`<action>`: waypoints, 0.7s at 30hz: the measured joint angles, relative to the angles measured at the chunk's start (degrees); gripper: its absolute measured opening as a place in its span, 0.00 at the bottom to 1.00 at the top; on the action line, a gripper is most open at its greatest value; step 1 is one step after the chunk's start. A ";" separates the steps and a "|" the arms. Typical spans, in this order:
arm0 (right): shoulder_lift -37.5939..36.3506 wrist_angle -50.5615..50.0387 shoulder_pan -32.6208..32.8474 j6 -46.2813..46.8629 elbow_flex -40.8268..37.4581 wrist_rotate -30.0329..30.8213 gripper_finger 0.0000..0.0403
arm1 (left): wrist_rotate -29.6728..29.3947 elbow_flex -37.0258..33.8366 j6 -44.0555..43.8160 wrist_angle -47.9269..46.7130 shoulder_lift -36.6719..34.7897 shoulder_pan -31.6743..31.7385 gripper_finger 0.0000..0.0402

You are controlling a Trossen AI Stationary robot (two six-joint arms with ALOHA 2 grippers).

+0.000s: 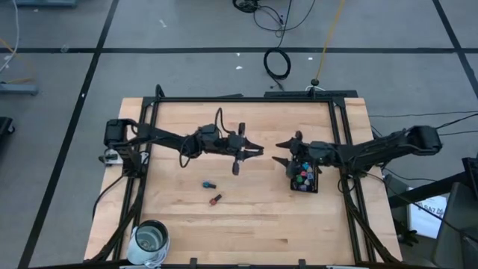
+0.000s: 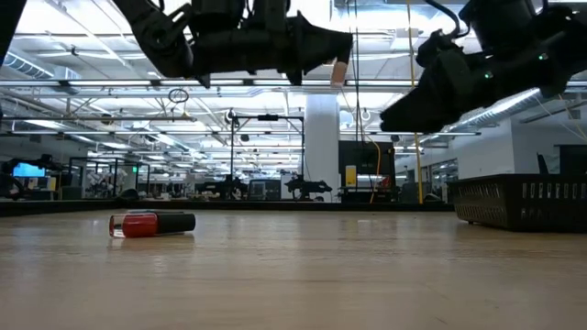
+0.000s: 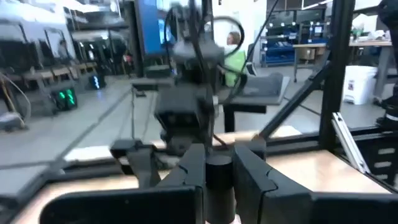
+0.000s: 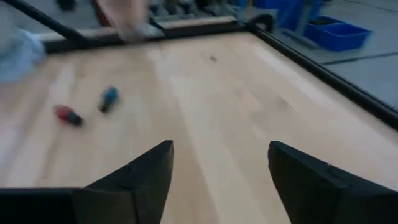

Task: Pick & Place Nail Polish
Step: Put the light pink nail polish into the black basket

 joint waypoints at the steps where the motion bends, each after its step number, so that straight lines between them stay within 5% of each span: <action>1: 1.37 2.67 -0.39 0.65 0.00 -1.51 0.65 | 0.30 0.00 -0.54 0.23 0.65 0.14 0.08; 7: 6.84 15.22 -1.40 2.70 0.02 -4.83 0.76 | 0.73 0.00 -1.83 0.91 2.04 0.35 0.08; 14: 15.22 27.34 -0.95 2.61 0.43 -6.23 0.76 | 0.40 0.02 0.18 0.52 1.91 0.42 0.08; 21: 22.93 28.62 -0.95 2.84 5.36 -11.07 0.76 | 0.29 0.02 1.46 -0.88 1.91 0.40 0.08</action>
